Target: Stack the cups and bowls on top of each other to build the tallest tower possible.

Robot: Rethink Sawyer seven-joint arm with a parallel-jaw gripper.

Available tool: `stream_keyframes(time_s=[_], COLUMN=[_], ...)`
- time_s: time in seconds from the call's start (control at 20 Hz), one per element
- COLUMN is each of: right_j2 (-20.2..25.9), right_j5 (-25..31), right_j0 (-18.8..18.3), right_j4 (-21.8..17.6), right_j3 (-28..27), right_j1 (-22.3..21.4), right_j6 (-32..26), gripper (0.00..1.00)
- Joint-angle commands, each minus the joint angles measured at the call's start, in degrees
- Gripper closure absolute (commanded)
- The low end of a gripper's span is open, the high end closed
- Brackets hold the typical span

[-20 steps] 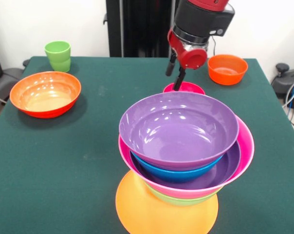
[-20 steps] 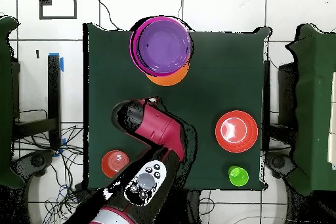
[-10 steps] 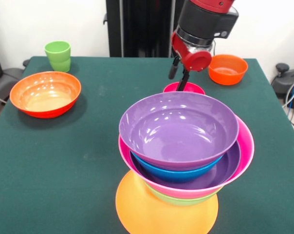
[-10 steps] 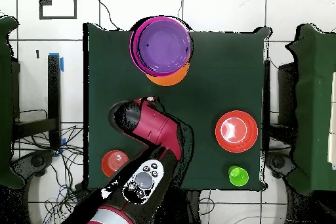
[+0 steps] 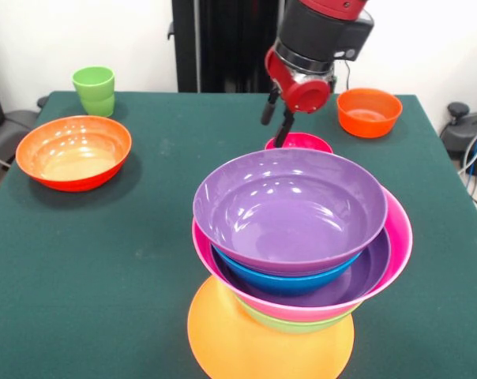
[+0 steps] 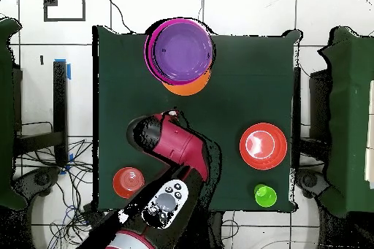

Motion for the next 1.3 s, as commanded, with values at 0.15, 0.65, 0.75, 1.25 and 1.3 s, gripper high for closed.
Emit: stream_keyframes(time_s=[0.15,0.65,0.75,1.25,1.3], right_j2=[9.3,11.2,10.8,12.0,12.3], right_j5=[-5.4,-5.7,-5.0,-4.8,-5.2], right_j0=[-3.3,-1.9,-0.8,2.1,2.3], right_j4=[-6.9,-5.4,-4.7,-0.9,-0.4], right_j3=[6.8,8.2,7.9,8.8,9.1], right_j1=[0.0,0.5,0.7,1.1,1.3], right_j6=[-1.2,4.9,6.2,10.7,11.0], gripper=[0.00,0.00,0.00,0.00,0.00])
